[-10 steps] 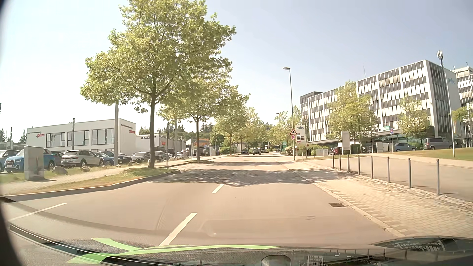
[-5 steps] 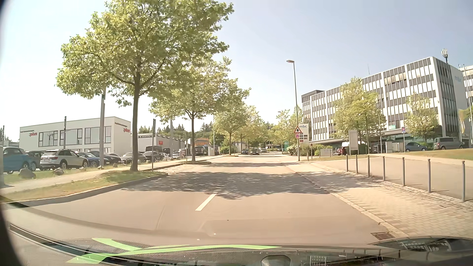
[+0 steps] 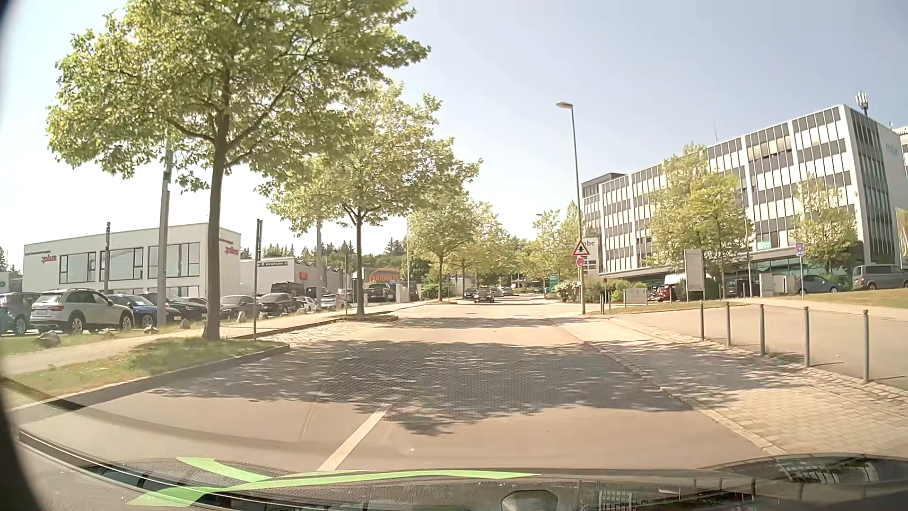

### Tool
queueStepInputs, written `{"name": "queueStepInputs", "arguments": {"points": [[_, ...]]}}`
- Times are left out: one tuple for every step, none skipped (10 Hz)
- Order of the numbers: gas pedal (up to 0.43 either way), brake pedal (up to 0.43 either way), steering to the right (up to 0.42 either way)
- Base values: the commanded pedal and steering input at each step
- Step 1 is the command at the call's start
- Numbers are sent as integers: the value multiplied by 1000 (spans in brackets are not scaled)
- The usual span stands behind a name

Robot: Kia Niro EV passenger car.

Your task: Follow the waypoints while adhering to traffic rules and regulations

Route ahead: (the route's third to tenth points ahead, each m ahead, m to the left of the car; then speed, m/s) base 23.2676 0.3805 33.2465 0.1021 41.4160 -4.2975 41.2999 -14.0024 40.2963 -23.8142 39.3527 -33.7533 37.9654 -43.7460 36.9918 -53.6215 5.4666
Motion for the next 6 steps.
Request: {"name": "queueStepInputs", "arguments": {"points": [[118, 0, -6], [110, 0, -6], [98, 0, -4], [79, 0, 0], [79, 0, 5], [79, 0, 10]]}}
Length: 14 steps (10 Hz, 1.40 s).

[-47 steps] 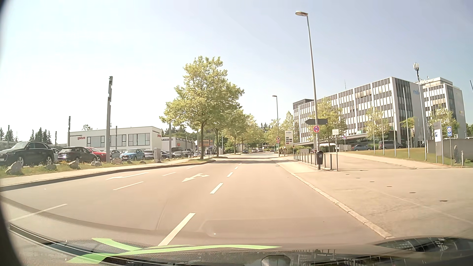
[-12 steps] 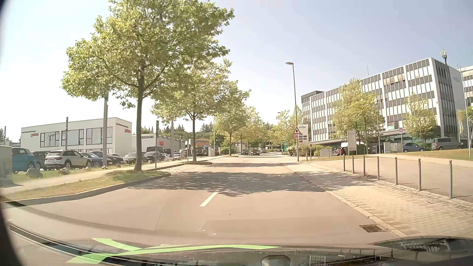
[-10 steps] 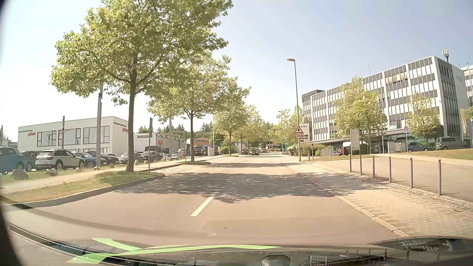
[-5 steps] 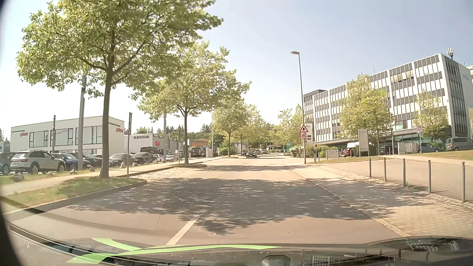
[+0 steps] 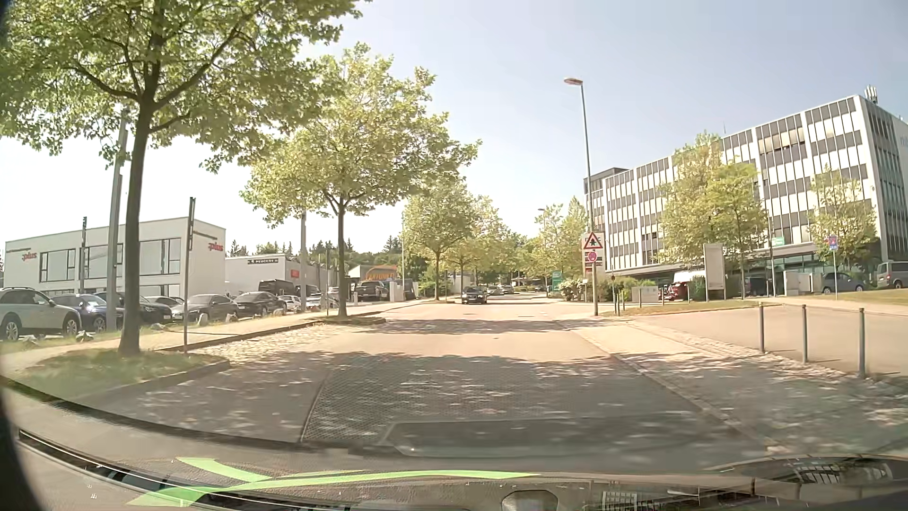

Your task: Follow the waypoints while adhering to traffic rules and regulations

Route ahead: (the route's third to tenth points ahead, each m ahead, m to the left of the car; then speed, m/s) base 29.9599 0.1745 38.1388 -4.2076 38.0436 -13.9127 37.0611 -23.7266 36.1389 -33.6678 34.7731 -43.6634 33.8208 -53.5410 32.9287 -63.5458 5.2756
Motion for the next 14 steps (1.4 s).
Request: {"name": "queueStepInputs", "arguments": {"points": [[79, 0, 16], [67, 0, 18], [67, 0, 18], [67, 0, 19], [67, 0, 20], [67, 0, 17], [67, 0, 13], [79, 0, 11], [79, 0, 11], [79, 0, 11], [79, 0, 11], [79, 0, 11], [79, 0, 11], [79, 0, 10]]}}
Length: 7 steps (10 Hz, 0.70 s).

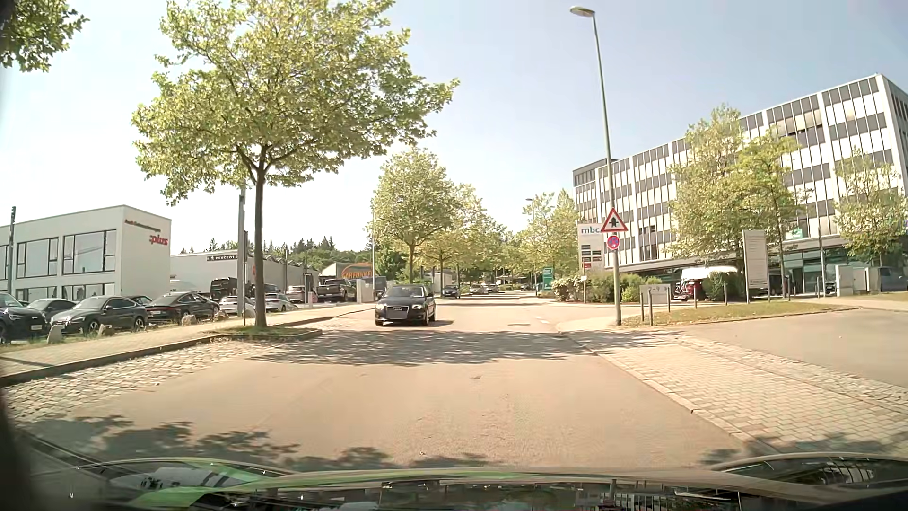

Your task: Follow the waypoints while adhering to traffic rules and regulations

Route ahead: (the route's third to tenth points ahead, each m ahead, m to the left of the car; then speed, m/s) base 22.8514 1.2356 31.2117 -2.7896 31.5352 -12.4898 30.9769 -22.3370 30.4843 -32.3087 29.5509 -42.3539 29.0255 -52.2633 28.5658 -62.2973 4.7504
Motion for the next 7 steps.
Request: {"name": "queueStepInputs", "arguments": {"points": [[79, 0, 10], [79, 0, 10], [79, 0, 10], [79, 0, 10], [79, 0, 9], [79, 0, 8], [79, 0, 8]]}}
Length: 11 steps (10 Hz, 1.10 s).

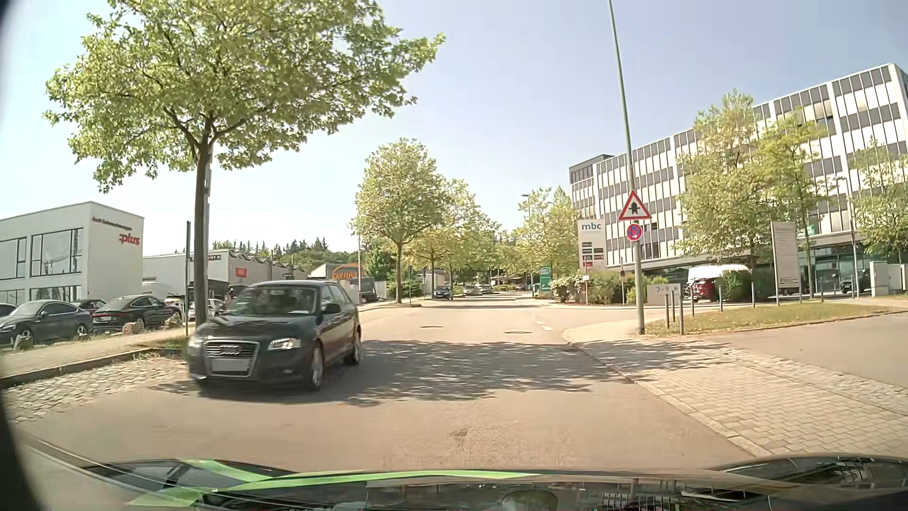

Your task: Follow the waypoints while adhering to traffic rules and regulations

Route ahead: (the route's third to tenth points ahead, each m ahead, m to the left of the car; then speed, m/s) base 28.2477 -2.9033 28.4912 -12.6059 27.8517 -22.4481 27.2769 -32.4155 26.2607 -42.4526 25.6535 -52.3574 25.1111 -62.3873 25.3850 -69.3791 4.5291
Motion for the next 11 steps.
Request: {"name": "queueStepInputs", "arguments": {"points": [[79, 0, 8], [79, 0, 8], [79, 0, 8], [79, 0, 8], [79, 0, 8], [79, 0, 8], [79, 0, 8], [79, 0, 8], [79, 0, 8], [79, 0, 8], [79, 0, 8]]}}
